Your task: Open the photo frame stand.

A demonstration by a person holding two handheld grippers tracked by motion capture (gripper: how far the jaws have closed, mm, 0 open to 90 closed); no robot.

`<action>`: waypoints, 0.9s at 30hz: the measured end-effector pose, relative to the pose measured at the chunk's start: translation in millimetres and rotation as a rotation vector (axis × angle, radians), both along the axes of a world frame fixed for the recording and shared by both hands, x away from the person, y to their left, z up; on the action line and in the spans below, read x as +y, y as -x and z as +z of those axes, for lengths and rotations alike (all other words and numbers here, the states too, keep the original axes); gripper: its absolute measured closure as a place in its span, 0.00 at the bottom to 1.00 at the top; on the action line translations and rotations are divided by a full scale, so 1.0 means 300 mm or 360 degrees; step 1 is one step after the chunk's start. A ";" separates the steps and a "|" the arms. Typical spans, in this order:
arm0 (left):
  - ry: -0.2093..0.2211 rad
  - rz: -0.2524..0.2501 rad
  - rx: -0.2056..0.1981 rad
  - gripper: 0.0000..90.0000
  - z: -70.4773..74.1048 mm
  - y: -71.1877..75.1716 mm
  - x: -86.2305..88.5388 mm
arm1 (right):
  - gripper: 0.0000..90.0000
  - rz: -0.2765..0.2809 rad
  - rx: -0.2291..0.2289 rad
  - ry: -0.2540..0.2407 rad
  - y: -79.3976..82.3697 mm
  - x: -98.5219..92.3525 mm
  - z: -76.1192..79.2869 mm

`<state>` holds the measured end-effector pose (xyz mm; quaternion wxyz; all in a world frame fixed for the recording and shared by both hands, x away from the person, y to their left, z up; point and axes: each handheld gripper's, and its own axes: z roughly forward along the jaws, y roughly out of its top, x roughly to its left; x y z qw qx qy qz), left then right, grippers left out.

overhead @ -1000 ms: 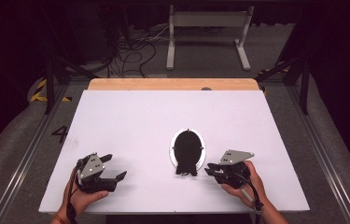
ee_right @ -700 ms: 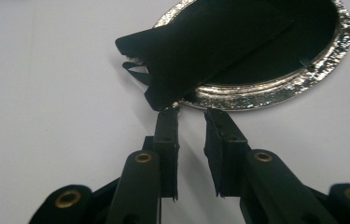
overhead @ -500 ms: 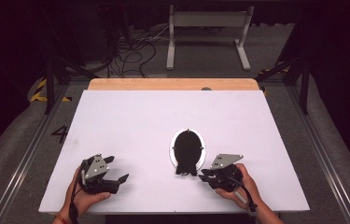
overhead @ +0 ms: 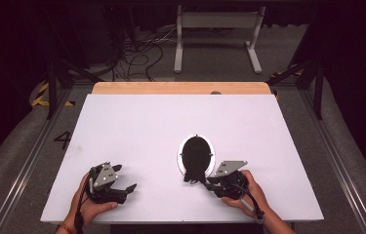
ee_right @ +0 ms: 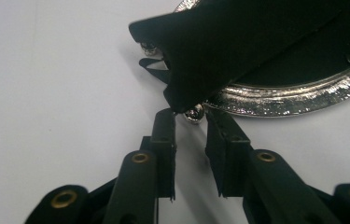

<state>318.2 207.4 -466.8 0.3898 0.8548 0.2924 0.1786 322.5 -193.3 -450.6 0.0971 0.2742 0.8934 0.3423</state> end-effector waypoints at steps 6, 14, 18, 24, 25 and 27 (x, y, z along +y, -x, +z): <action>-0.0026 -0.0028 0.0014 0.19 -0.004 -0.007 -0.027 | 0.81 -0.0008 0.0018 -0.0058 -0.003 -0.006 -0.007; -0.0041 -0.0039 0.0012 0.18 -0.005 0.001 -0.033 | 0.79 -0.0030 0.0089 -0.0178 -0.016 -0.016 -0.017; -0.0051 -0.0042 0.0013 0.18 -0.005 -0.003 -0.034 | 0.77 -0.0039 0.0146 -0.0241 -0.025 -0.025 -0.021; -0.0090 -0.0059 0.0019 0.18 -0.008 -0.001 -0.045 | 0.66 -0.0066 0.0284 -0.0387 -0.048 -0.038 -0.032; -0.0097 -0.0061 0.0020 0.18 -0.009 -0.002 -0.045 | 0.65 -0.0069 0.0307 -0.0407 -0.050 -0.039 -0.033; -0.0099 -0.0057 0.0025 0.18 -0.009 -0.003 -0.045 | 0.61 -0.0086 0.0351 -0.0459 -0.056 -0.042 -0.037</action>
